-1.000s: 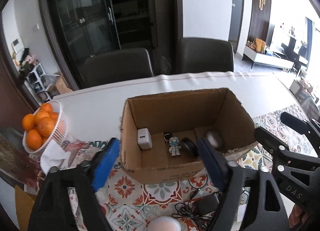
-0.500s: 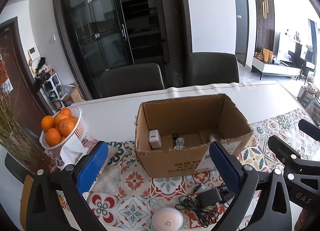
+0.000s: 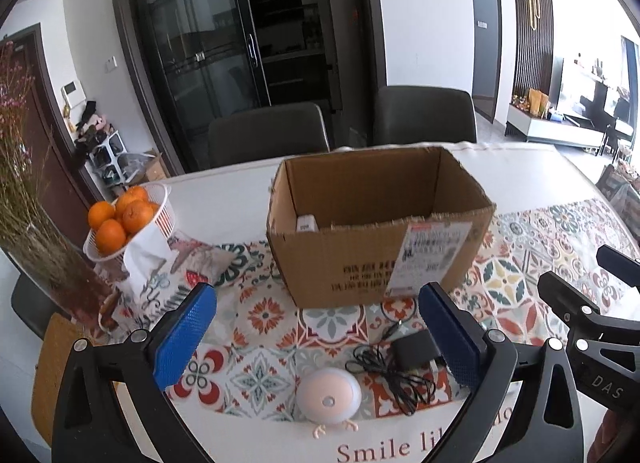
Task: Organize rigid objects
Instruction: 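Move both grippers toward the pink round lamp and white charger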
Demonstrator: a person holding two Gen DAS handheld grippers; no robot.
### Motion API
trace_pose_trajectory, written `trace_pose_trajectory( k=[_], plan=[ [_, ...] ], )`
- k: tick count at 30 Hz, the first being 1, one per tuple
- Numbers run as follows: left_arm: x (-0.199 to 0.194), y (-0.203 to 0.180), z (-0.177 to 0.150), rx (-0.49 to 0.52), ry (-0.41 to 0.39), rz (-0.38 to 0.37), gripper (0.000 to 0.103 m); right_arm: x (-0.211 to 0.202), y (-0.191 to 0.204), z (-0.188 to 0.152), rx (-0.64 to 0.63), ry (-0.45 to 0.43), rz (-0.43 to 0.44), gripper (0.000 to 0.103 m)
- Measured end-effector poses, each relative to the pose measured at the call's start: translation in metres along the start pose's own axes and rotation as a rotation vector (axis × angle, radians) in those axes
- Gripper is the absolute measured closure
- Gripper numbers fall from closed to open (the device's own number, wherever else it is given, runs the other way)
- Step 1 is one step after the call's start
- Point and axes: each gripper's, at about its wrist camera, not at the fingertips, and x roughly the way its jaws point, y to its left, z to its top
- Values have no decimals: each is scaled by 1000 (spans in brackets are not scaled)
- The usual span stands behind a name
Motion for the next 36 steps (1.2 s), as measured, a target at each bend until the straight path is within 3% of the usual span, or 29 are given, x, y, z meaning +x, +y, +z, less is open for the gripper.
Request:
trace_pose_trajectory(
  k=[23,36],
  plan=[
    [24,-14,-72,-3,166,-27,0,28,-5,-79,23,212,46,14],
    [56,-21,-103,-8,285,-31,0,67,-10,-111,48,342,67,14]
  ],
)
